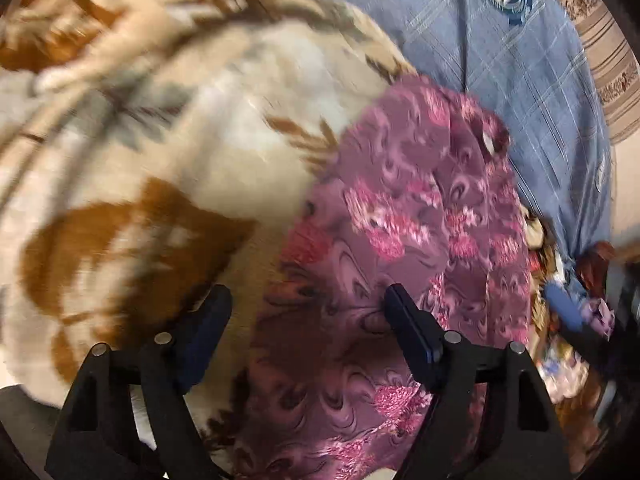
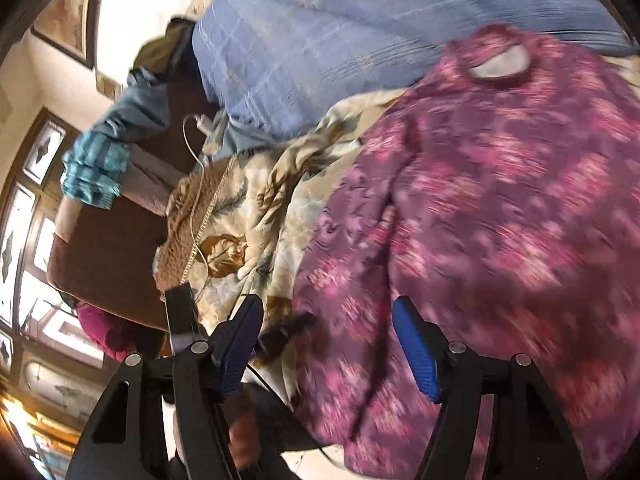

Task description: Fold small clothes

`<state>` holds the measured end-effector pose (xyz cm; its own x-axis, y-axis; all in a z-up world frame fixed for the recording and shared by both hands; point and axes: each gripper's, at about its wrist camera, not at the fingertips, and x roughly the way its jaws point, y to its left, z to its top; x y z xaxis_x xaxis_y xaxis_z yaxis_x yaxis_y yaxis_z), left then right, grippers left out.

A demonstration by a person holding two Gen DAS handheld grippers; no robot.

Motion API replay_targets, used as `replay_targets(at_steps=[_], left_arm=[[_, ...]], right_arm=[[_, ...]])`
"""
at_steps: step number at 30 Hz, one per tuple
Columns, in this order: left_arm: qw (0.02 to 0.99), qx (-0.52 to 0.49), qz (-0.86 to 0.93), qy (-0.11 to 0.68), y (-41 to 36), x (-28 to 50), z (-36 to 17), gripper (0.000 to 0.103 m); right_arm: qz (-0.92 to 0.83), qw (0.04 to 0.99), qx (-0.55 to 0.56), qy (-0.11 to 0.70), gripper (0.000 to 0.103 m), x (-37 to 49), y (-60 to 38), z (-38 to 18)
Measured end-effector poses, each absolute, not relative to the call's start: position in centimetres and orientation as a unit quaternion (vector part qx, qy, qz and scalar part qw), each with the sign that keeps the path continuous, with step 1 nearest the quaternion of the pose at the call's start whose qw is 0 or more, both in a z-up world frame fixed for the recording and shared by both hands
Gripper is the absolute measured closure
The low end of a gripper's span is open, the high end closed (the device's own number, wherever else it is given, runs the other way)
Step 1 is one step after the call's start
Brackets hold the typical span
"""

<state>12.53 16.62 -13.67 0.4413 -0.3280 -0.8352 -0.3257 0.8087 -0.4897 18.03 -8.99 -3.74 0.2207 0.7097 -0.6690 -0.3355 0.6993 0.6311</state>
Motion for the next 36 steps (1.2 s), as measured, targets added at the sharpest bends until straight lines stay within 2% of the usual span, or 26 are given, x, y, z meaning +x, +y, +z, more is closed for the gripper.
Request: replay_targets(at_steps=[1, 2, 3, 4, 5, 6, 13, 17, 19, 21, 22, 23, 24, 25, 28, 32, 34, 35, 36], left_arm=[[0.792, -0.303, 0.002, 0.53, 16.4, 12.5, -13.8, 0.026], [0.796, -0.297, 0.006, 0.528, 16.3, 12.3, -13.5, 0.035], [0.802, -0.291, 0.002, 0.522, 16.1, 12.0, -12.9, 0.061], [0.801, -0.295, -0.009, 0.521, 15.8, 11.7, -12.6, 0.075], [0.799, -0.304, -0.025, 0.518, 15.7, 11.5, -12.3, 0.094], [0.8, -0.308, -0.044, 0.512, 15.3, 11.3, -11.8, 0.099], [0.857, -0.29, -0.16, 0.395, 12.8, 8.5, -5.2, 0.102], [0.854, -0.271, -0.191, 0.402, 11.0, 8.6, -4.9, 0.103], [0.854, -0.262, -0.189, 0.408, 10.6, 8.5, -4.8, 0.103], [0.861, -0.266, -0.15, 0.407, 11.5, 8.8, -4.8, 0.101], [0.86, -0.279, -0.121, 0.409, 12.7, 8.9, -5.1, 0.096], [0.856, -0.296, -0.084, 0.415, 14.3, 9.0, -5.7, 0.074], [0.852, -0.307, -0.054, 0.42, 15.5, 8.9, -6.5, 0.04], [0.847, -0.317, -0.024, 0.426, 16.7, 8.7, -7.3, 0.031], [0.812, -0.35, 0.005, 0.468, 18.7, 8.7, -10.6, 0.031], [0.775, -0.382, -0.001, 0.503, 18.5, 9.8, -13.7, 0.033], [0.778, -0.37, -0.009, 0.507, 17.5, 10.3, -13.5, 0.057], [0.776, -0.361, -0.034, 0.516, 16.4, 10.7, -13.4, 0.097], [0.776, -0.354, -0.051, 0.519, 15.5, 10.9, -13.0, 0.101]], right_arm=[[0.35, 0.758, 0.172, 0.523, 0.033, 19.1, -7.4, -3.9], [0.355, 0.755, 0.166, 0.525, 0.033, 19.8, -6.4, -4.0], [0.359, 0.753, 0.16, 0.528, 0.033, 20.5, -5.4, -4.2], [0.361, 0.75, 0.154, 0.532, 0.033, 21.3, -4.3, -4.4], [0.365, 0.747, 0.149, 0.536, 0.033, 22.0, -3.1, -4.7], [0.368, 0.743, 0.142, 0.54, 0.033, 22.6, -2.3, -4.9], [0.384, 0.698, 0.106, 0.595, 0.033, 25.8, 0.9, -5.4], [0.393, 0.669, 0.077, 0.626, 0.034, 26.1, 2.0, -6.4], [0.358, 0.685, 0.019, 0.634, 0.038, 26.2, 2.7, -7.6], [0.325, 0.688, -0.011, 0.649, 0.052, 26.3, 3.0, -9.1], [0.327, 0.679, -0.009, 0.657, 0.053, 26.2, 3.0, -9.7], [0.342, 0.673, -0.001, 0.657, 0.053, 26.1, 2.9, -9.8], [0.354, 0.672, 0.011, 0.65, 0.053, 26.0, 2.7, -9.5], [0.357, 0.676, 0.023, 0.645, 0.052, 26.1, 2.4, -9.4], [0.35, 0.675, 0.065, 0.647, 0.045, 26.7, 1.3, -9.5], [0.341, 0.665, 0.088, 0.659, 0.043, 27.2, 0.8, -10.3], [0.344, 0.663, 0.086, 0.659, 0.043, 27.0, 1.3, -10.4], [0.344, 0.662, 0.084, 0.66, 0.043, 26.9, 1.8, -10.6], [0.344, 0.662, 0.083, 0.661, 0.043, 26.8, 2.0, -10.6]])
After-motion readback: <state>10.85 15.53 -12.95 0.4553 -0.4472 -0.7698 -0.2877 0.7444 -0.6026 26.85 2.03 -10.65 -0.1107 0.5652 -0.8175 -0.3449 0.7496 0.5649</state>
